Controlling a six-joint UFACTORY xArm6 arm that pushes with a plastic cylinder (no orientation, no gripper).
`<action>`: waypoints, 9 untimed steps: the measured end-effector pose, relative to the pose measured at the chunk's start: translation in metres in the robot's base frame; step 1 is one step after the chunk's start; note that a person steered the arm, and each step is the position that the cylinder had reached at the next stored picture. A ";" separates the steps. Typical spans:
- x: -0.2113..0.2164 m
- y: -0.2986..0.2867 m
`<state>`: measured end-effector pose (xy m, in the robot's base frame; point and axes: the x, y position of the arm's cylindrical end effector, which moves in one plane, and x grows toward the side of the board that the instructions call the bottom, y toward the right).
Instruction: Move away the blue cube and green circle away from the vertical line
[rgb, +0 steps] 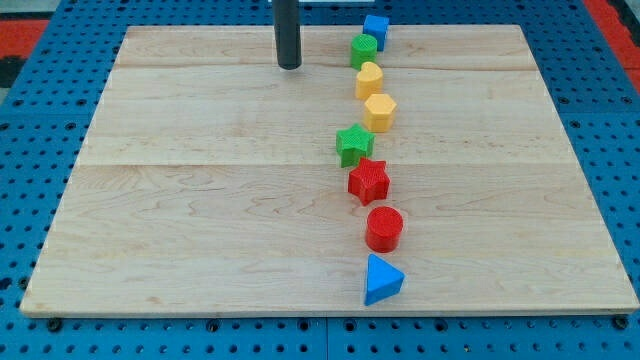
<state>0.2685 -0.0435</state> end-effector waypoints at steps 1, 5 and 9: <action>0.000 0.001; -0.040 0.008; -0.064 0.056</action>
<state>0.2041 0.0124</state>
